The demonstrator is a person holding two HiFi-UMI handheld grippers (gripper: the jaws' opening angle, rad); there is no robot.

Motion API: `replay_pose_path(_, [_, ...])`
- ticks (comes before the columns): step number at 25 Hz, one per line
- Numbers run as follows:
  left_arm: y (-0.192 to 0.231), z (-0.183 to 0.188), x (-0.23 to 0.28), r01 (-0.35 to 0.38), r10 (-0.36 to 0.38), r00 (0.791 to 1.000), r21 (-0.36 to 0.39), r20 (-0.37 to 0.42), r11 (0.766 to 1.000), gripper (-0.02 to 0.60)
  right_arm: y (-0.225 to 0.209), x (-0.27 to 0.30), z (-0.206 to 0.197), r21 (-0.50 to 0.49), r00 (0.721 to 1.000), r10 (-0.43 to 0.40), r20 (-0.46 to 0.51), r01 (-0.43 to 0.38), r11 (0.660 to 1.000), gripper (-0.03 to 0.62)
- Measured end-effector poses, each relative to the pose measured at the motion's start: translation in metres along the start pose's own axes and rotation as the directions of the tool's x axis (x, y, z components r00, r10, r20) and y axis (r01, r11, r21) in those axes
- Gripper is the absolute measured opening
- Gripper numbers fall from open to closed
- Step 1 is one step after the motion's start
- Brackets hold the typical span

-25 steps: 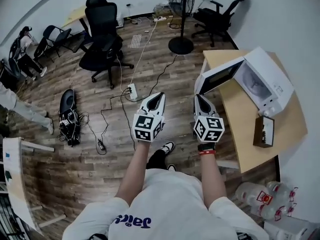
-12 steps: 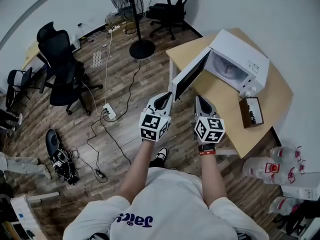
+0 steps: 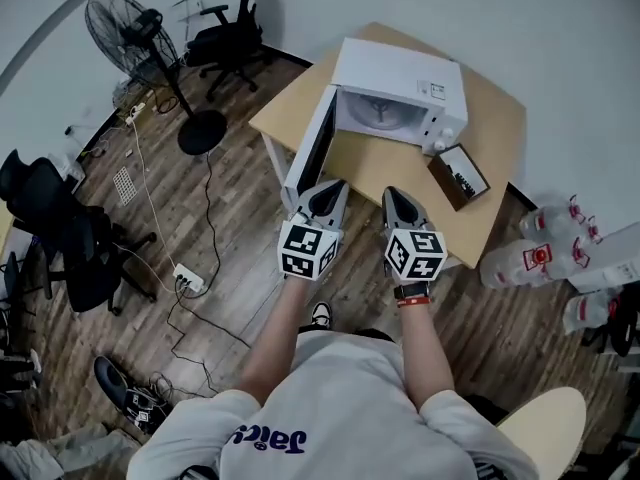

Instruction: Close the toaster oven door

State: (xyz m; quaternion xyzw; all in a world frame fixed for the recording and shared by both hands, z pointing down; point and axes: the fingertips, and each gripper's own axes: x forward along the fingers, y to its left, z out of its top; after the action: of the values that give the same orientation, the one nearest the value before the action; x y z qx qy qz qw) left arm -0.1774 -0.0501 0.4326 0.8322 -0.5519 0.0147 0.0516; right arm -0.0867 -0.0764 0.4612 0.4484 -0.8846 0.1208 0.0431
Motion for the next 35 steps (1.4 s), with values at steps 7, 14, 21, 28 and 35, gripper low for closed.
replay_pose_path(7, [-0.016,-0.014,0.024,0.135,-0.135,0.99,-0.005,-0.032,0.991,0.02,-0.026,-0.011,-0.007,0.038,0.993,-0.12,0.01,0.119,0.992,0.015])
replay_pose_path(14, [-0.02,-0.03,0.041,0.183,-0.184,0.981,-0.015,-0.063,0.983,0.02,-0.04,-0.003,-0.02,0.059,0.994,-0.112,-0.01,0.112,0.992,0.015])
replay_pose_path(21, [-0.016,-0.052,0.035,0.187,-0.186,0.977,-0.001,-0.108,0.982,0.021,-0.042,0.013,-0.027,0.053,0.998,-0.058,-0.038,0.06,0.997,0.015])
replay_pose_path(28, [0.009,-0.077,0.005,0.178,-0.178,0.971,-0.01,-0.157,0.984,0.021,-0.028,0.031,-0.035,0.042,0.998,0.001,-0.068,0.001,0.999,0.015])
replay_pose_path(35, [0.053,-0.103,-0.033,0.142,-0.141,0.972,-0.012,-0.186,0.99,0.021,-0.008,0.047,-0.049,0.031,0.994,0.047,-0.099,-0.044,0.999,0.015])
